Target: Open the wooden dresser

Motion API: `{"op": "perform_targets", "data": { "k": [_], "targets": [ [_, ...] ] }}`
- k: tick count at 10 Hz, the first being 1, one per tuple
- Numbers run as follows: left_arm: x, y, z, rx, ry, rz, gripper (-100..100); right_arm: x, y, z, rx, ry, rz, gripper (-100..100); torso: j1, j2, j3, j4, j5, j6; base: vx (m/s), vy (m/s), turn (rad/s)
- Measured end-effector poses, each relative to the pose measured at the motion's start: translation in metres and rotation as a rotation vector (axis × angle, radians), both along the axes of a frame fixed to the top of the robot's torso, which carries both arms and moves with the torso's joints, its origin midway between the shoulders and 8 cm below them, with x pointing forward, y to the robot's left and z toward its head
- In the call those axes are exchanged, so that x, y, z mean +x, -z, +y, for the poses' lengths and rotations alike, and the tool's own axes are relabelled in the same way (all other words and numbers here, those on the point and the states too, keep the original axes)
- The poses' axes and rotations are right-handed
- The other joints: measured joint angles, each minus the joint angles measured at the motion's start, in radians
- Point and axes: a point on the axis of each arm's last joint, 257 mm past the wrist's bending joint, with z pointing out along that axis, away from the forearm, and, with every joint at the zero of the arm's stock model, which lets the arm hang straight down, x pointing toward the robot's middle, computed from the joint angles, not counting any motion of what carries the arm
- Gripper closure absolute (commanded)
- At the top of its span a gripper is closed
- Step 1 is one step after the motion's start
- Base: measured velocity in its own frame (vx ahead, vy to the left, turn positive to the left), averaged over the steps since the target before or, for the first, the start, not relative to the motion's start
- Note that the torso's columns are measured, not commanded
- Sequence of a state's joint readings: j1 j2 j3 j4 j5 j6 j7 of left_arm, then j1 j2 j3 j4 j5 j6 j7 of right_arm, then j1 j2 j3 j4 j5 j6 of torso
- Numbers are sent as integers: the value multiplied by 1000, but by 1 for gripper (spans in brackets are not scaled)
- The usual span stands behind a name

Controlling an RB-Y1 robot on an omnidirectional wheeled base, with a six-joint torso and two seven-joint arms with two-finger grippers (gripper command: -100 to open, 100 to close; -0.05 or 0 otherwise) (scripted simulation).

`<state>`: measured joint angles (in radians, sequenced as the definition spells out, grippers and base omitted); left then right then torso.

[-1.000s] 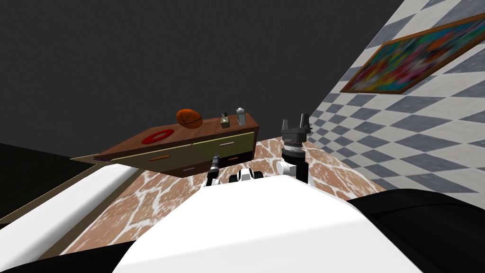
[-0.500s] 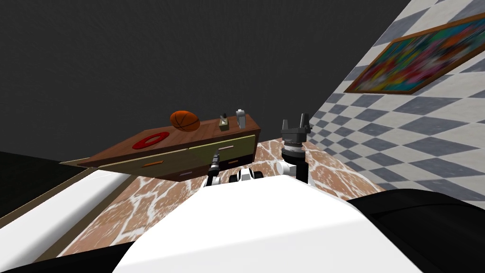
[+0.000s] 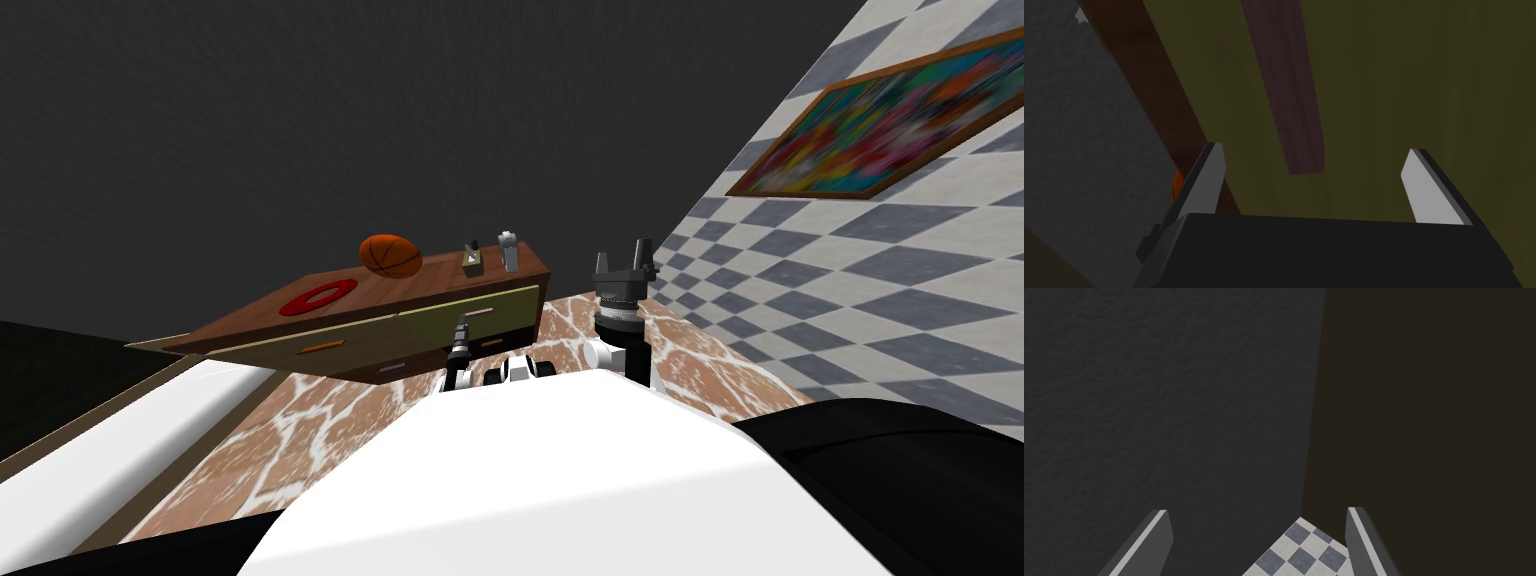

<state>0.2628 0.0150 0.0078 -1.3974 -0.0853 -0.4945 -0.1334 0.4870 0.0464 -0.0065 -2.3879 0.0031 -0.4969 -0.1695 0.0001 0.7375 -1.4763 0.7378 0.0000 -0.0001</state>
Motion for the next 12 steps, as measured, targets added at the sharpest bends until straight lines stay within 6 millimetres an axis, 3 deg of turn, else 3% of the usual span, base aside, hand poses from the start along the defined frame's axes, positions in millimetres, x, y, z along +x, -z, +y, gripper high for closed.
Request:
{"op": "perform_targets", "data": {
  "k": [1, 2, 12],
  "targets": [
    [3, -3, 1, 1, -1, -2, -100, 0, 0, 0, 0, 0, 0, 0, 0, -4, -2, -1, 0, 0, 43, 2, -5],
    [4, -4, 1, 0, -1, -1, 100, 0, 0, 0, 0, 0, 0, 0, 0, -2, -1, -1, 0, 0, 6, 0, 1],
    [-6, -9, -3, -1, 8, -1, 100, 0, 0, 0, 0, 0, 0, 0, -1, 1, 1, 0, 0, 1, -159, -21, 13]
  ]
}}
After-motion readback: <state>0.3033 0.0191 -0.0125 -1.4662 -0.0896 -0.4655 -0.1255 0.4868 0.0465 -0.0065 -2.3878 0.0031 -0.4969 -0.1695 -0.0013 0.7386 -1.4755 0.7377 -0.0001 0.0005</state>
